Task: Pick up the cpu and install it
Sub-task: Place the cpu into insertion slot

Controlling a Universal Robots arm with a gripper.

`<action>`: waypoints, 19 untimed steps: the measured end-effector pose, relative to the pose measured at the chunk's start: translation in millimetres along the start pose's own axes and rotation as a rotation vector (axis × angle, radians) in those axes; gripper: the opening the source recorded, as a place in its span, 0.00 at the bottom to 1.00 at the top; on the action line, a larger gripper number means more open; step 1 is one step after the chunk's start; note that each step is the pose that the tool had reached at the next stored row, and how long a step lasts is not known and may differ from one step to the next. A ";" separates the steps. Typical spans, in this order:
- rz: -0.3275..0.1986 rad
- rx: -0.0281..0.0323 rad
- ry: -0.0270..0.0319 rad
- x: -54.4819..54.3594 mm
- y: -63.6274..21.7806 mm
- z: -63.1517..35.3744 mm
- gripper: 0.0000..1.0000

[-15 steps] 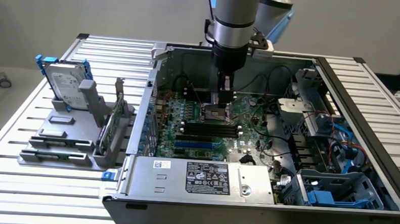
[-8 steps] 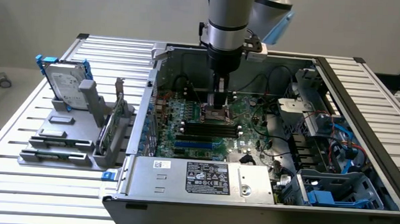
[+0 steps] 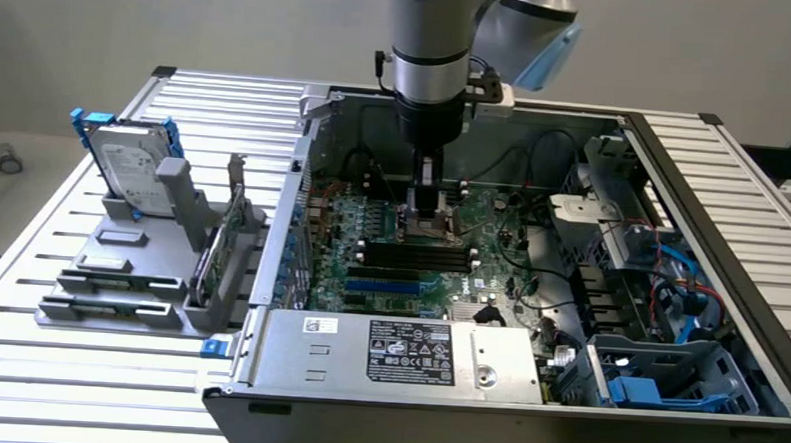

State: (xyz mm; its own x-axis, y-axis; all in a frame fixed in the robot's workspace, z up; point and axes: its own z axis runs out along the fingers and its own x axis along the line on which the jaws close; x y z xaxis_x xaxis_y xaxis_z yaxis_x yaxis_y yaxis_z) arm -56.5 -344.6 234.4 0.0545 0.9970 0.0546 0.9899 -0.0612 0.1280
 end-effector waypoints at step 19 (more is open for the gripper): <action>-0.008 -0.0108 0.0015 -1.5 -5.3 27.6 0.55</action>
State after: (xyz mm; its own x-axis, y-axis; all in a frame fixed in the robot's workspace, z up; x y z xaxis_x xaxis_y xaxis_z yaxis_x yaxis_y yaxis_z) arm -58.2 -344.4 206.4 0.0464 0.9974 0.0550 0.9888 -0.0537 0.1391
